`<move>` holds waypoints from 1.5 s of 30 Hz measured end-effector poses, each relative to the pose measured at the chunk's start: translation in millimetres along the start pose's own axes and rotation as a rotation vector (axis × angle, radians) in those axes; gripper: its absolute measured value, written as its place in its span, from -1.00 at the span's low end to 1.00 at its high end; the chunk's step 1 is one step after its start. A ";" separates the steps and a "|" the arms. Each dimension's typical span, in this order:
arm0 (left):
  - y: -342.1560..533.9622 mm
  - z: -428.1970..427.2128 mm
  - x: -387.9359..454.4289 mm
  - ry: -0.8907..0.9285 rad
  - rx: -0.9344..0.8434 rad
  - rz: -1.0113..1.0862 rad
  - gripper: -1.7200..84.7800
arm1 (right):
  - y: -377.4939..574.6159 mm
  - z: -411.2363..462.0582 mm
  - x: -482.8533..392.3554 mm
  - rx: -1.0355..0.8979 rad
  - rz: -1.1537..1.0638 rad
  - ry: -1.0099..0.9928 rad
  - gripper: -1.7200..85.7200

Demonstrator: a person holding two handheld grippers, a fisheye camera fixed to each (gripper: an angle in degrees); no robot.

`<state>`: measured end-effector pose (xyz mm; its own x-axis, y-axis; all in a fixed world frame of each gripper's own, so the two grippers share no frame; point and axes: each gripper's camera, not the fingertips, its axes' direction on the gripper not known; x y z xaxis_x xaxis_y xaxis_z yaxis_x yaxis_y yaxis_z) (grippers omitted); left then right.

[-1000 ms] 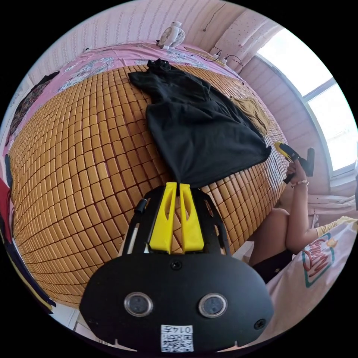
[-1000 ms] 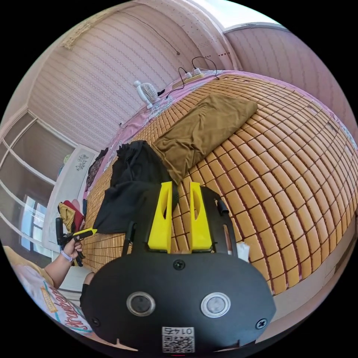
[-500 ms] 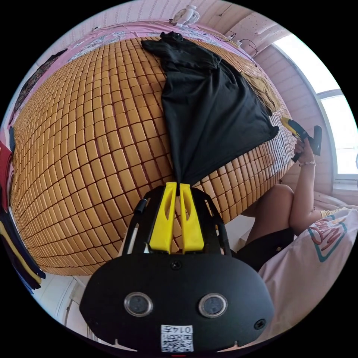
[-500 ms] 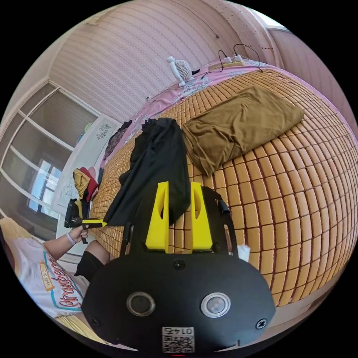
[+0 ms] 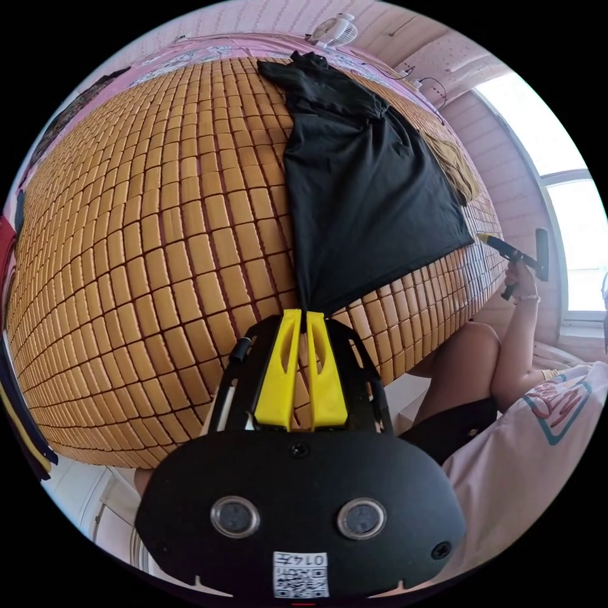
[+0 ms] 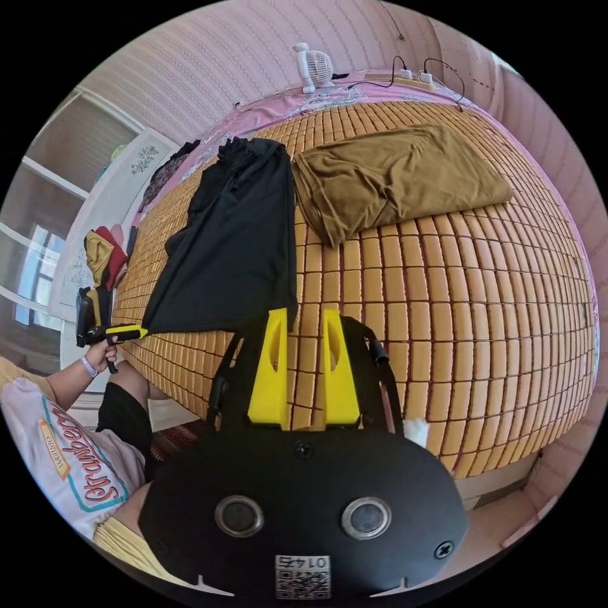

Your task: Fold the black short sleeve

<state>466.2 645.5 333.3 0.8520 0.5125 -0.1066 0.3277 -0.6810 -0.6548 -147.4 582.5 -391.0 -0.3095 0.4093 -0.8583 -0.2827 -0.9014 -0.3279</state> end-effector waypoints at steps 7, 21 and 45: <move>42.4 30.4 -11.0 -0.038 0.038 0.028 -0.98 | -16.5 40.4 -45.4 -0.133 -0.166 0.113 -0.80; 189.5 25.2 -58.0 0.061 0.251 -0.038 -0.98 | 39.4 -34.8 -79.3 0.167 -0.289 -0.031 -0.95; 735.9 -349.1 -117.6 0.019 1.564 0.497 -0.98 | 256.3 -531.9 -436.2 1.245 -0.686 -0.412 -0.96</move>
<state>749.6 -98.6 125.2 0.7497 0.4041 -0.5241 -0.6600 0.3982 -0.6371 398.0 97.9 -310.6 0.0335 0.8978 -0.4391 -0.9897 0.0911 0.1106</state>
